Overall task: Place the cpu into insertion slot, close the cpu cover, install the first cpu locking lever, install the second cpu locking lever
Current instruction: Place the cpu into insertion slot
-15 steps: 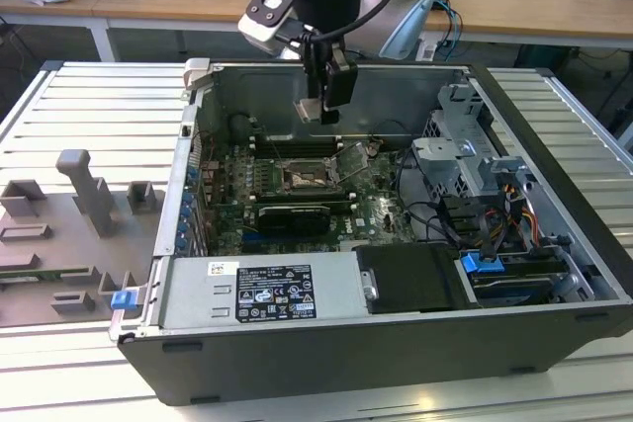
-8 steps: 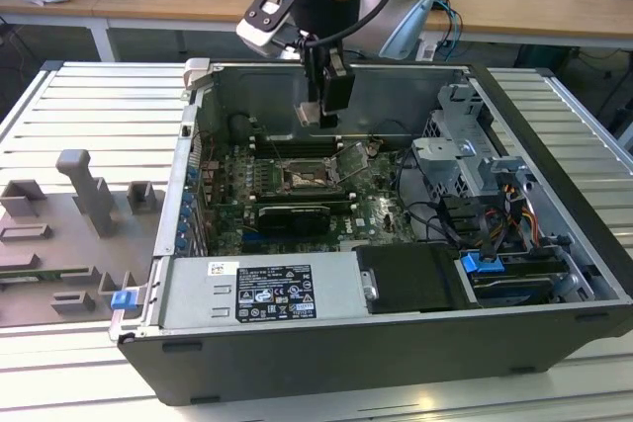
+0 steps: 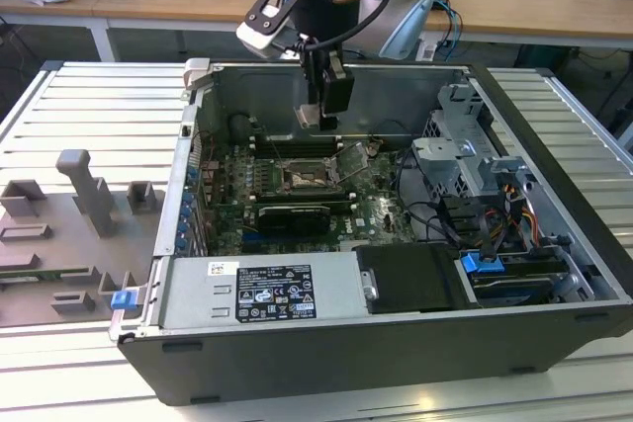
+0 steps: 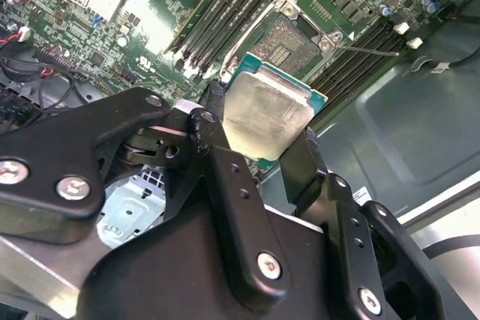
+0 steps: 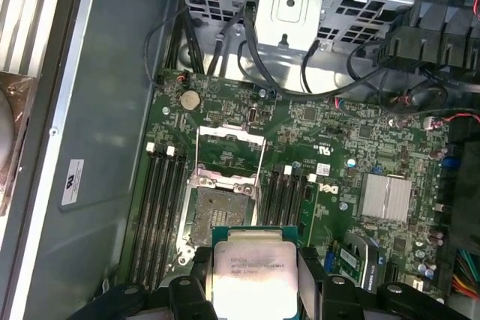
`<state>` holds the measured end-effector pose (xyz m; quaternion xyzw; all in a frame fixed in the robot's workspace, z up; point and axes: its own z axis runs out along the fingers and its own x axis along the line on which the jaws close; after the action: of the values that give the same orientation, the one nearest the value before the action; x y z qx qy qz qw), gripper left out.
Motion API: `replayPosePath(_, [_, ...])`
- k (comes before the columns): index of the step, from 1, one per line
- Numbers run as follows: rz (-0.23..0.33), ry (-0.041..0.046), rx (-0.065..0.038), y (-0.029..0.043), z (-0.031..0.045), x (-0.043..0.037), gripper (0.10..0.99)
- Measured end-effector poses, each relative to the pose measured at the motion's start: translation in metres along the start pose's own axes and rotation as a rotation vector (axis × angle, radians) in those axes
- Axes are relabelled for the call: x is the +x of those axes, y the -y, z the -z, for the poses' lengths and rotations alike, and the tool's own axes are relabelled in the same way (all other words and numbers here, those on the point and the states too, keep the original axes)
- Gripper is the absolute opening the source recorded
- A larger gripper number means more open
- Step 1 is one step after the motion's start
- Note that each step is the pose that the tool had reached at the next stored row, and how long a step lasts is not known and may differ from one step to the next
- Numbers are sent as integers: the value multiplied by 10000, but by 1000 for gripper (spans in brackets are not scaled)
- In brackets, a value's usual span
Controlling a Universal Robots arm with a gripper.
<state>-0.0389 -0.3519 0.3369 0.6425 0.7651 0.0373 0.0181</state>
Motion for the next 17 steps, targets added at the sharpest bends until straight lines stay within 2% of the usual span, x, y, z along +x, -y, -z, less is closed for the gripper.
replayPosePath(17, [-30, 3, 1, 5, -67, -1, 537])
